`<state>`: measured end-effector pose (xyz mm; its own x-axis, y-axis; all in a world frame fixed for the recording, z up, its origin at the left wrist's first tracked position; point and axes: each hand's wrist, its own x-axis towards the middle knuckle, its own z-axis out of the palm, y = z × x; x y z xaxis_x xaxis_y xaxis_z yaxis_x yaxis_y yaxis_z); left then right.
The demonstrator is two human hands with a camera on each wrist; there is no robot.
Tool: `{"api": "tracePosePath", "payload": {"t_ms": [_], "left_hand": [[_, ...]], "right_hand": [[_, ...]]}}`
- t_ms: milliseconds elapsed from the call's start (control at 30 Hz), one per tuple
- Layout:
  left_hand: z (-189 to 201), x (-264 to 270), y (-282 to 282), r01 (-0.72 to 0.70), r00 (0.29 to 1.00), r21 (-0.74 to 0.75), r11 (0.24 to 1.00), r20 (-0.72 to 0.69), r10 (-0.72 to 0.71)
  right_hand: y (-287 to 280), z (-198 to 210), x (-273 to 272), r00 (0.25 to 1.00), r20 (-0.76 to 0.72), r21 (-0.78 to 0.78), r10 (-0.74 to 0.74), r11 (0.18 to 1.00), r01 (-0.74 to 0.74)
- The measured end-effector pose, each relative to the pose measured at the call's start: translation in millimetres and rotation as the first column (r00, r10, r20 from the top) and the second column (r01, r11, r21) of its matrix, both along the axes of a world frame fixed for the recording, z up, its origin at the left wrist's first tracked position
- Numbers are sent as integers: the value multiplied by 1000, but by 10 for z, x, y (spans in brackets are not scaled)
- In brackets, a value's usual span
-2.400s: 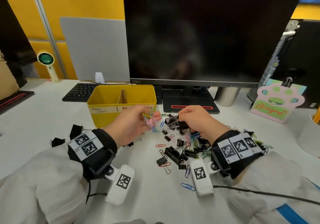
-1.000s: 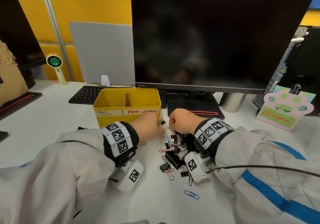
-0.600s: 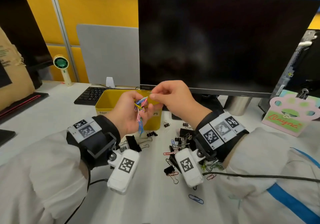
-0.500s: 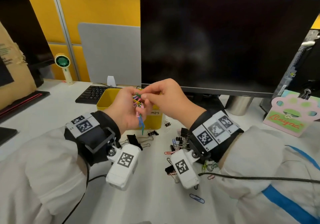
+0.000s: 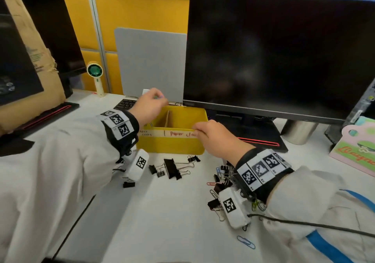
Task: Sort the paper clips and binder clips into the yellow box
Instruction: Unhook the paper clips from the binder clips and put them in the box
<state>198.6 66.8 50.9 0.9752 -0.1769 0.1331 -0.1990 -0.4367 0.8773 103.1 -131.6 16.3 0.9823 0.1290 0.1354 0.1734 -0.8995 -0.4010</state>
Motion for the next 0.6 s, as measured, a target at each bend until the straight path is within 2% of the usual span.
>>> {"api": "tracePosePath", "payload": {"t_ms": [100, 233, 300, 333, 367, 433, 467, 533, 567, 600], "left_hand": [[-138, -13, -37, 117, 989, 247, 962, 60, -136], [-190, -35, -89, 109, 979, 573, 812, 77, -186], [-172, -82, -106, 82, 978, 635, 768, 99, -186], [-157, -116, -114, 51, 974, 659, 751, 134, -184], [-144, -155, -123, 5, 962, 682, 732, 197, -190], [-125, -266, -165, -53, 901, 678, 733, 349, -258], [-122, -340, -195, -6, 872, 658, 753, 372, -318], [-152, -473, -280, 152, 850, 654, 741, 297, -436], [-186, -518, -328, 202, 845, 673, 712, 247, -473], [-233, -542, -377, 217, 842, 692, 689, 224, -490]], "right_hand": [[-33, 2, 5, 1000, -3, 4, 11, 1000, -11], [-36, 28, -7, 1000, -19, 13, 22, 1000, -22], [-55, 57, -14, 998, -43, 28, 36, 999, -34], [-73, 72, -25, 998, -46, 84, 38, 996, -34], [-100, 84, -28, 999, -32, 199, 27, 980, -20], [-178, 97, -22, 996, 39, 499, -85, 865, 54], [-234, 89, 3, 978, 60, 600, -199, 790, 124], [-387, 34, 85, 920, 14, 660, -392, 695, 286], [-450, -1, 112, 907, -35, 632, -419, 694, 345], [-496, -35, 121, 913, -83, 572, -400, 731, 372]]}}
